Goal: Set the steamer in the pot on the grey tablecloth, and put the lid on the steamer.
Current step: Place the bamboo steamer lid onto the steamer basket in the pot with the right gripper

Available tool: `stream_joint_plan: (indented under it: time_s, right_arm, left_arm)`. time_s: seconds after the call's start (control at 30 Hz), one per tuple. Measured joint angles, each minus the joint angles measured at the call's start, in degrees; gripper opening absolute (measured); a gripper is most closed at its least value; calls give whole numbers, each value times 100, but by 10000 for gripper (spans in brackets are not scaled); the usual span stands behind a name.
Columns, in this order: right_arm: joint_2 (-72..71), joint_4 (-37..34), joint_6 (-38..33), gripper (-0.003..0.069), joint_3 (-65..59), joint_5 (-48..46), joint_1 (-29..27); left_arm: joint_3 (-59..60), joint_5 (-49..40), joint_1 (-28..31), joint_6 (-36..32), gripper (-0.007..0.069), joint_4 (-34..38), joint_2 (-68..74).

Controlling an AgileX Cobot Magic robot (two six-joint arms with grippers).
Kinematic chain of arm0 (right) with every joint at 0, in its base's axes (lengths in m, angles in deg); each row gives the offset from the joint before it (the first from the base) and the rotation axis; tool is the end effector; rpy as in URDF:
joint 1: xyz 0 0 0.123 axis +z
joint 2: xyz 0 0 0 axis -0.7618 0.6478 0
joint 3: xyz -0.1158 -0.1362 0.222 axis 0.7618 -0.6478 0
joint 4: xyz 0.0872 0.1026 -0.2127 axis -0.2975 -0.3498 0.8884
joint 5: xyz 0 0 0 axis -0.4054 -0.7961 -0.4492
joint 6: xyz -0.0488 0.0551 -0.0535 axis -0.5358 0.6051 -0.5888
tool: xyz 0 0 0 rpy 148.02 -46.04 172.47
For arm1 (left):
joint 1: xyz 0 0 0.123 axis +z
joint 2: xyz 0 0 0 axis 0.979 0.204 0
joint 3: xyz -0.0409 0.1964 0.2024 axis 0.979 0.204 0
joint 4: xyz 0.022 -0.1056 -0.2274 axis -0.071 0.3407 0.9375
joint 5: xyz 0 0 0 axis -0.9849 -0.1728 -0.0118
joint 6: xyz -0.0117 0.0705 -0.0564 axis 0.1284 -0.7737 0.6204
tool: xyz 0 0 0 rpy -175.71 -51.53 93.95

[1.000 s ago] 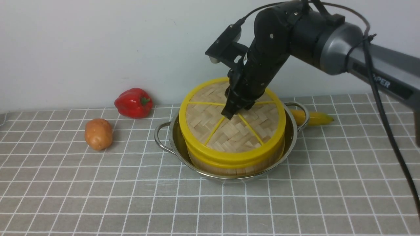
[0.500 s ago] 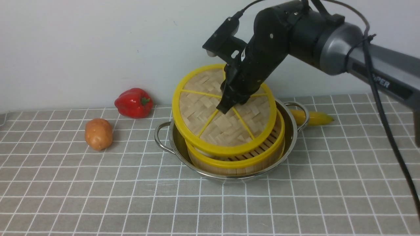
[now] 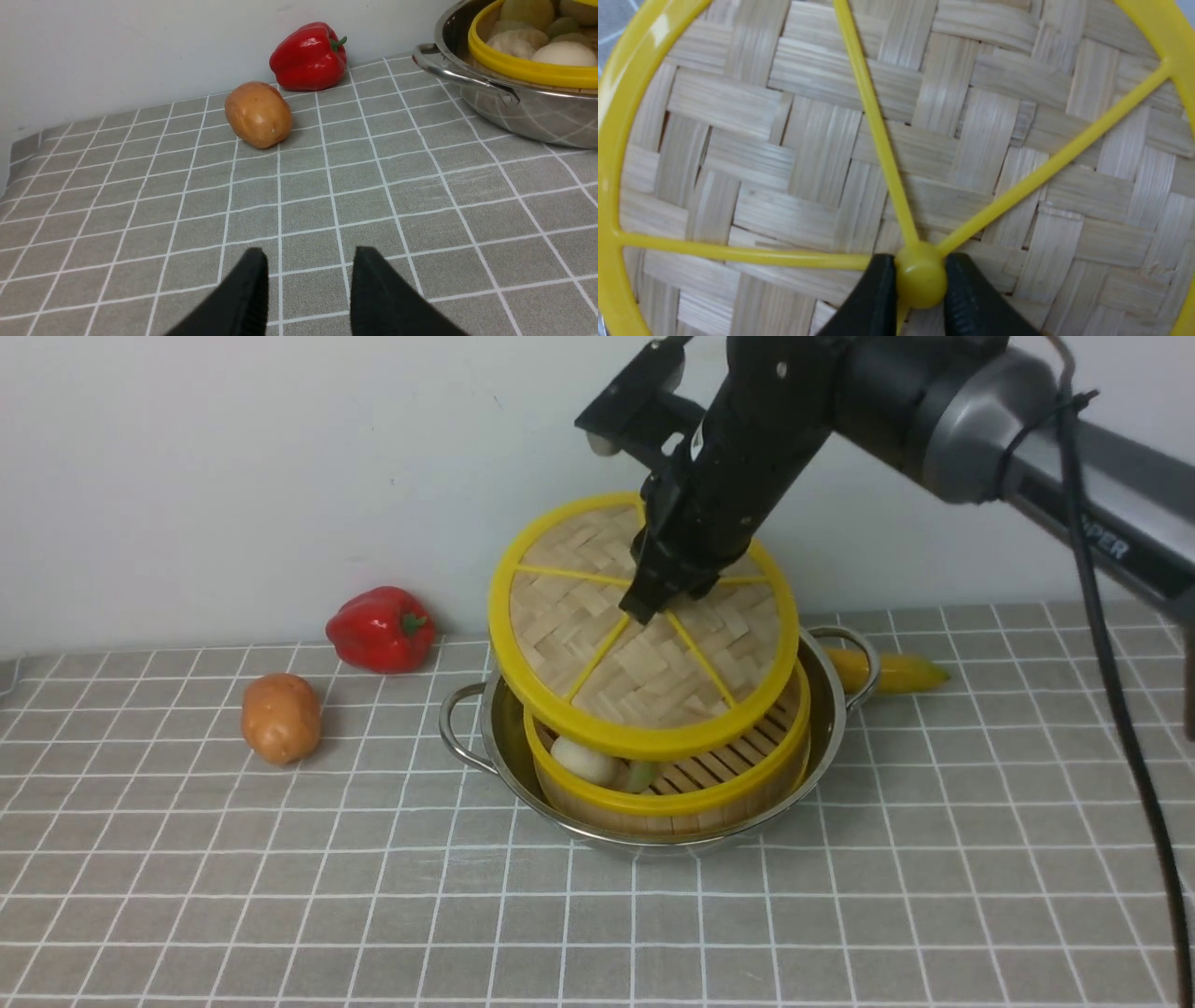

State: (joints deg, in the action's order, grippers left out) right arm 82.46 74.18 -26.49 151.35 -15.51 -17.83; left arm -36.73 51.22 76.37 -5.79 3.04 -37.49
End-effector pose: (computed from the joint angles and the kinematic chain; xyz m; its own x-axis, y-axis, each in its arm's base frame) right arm 0.4075 0.2595 0.2966 -0.5512 -0.7138 -0.4321 -0.7634 0.6404 -0.0840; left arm 0.0531 -0.0023 0.1780 -0.2693 0.1656 -0.9487 0.0823 0.9855 0.1487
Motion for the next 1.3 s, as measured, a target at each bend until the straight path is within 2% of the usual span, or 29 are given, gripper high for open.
stream_joint_plan:
  time_s: [0.4, 0.5, 0.73, 1.07, 1.3]
  right_arm:
    - [-15, -28, 602, 147, 34, -43, 0]
    - [-178, -34, 670, 147, -269, -31, 0]
    - [-606, -26, 514, 147, -1117, -71, 12]
    - [-472, 49, 308, 147, -1155, -59, 11]
    - [-413, -23, 17, 146, -1160, 329, 11]
  left_arm:
    - [0, 0, 0, 0, 243, 0, 0]
    - [0, 0, 0, 0, 243, 0, 0]
    - [0, 0, 0, 0, 243, 0, 0]
    - [0, 0, 0, 0, 243, 0, 0]
    - [0, 0, 0, 0, 243, 0, 0]
